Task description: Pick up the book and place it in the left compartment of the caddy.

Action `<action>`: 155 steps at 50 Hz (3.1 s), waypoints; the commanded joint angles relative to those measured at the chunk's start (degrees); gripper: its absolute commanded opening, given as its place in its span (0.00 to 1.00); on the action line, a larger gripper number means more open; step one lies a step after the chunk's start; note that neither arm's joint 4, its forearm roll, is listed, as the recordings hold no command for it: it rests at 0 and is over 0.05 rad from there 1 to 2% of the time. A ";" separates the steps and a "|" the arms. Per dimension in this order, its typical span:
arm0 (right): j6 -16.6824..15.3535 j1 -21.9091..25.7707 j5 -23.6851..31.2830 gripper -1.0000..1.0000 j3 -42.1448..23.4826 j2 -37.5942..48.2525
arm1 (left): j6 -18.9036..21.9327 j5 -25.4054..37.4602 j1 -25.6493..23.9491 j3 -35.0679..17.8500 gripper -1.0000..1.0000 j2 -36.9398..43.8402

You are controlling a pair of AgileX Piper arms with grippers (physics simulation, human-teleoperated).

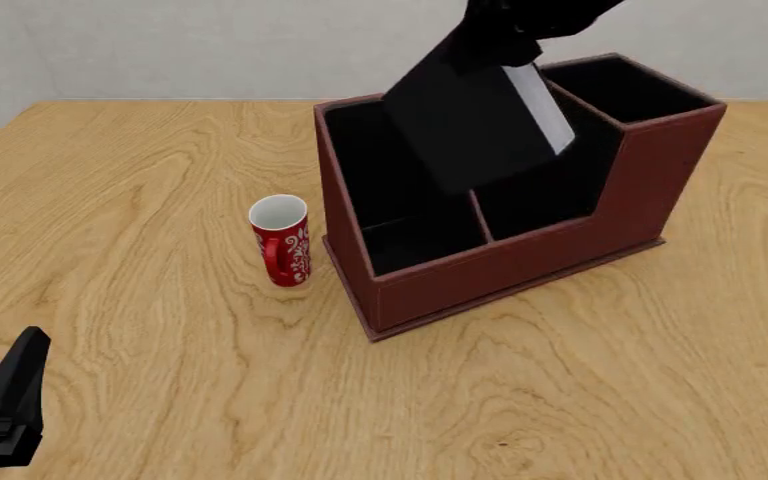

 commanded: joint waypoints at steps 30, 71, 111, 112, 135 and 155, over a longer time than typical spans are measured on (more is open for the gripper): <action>2.98 -0.12 0.00 0.00 -5.32 9.10 | 0.00 0.00 0.00 0.00 1.00 0.00; 6.35 0.62 -0.02 0.00 -6.37 12.67 | 0.00 0.00 0.00 0.00 1.00 0.00; 6.95 -2.60 -3.48 0.00 -5.51 16.72 | 0.00 0.00 0.00 0.00 1.00 0.00; 7.27 -2.35 -3.66 0.00 -5.21 16.62 | 0.00 0.00 0.00 0.00 1.00 0.00; 8.32 -2.19 -8.08 0.00 -0.09 16.76 | 0.00 0.00 0.00 0.00 1.00 0.00; 9.05 -2.51 -11.84 0.00 3.85 17.28 | 0.00 0.00 0.00 0.00 1.00 0.00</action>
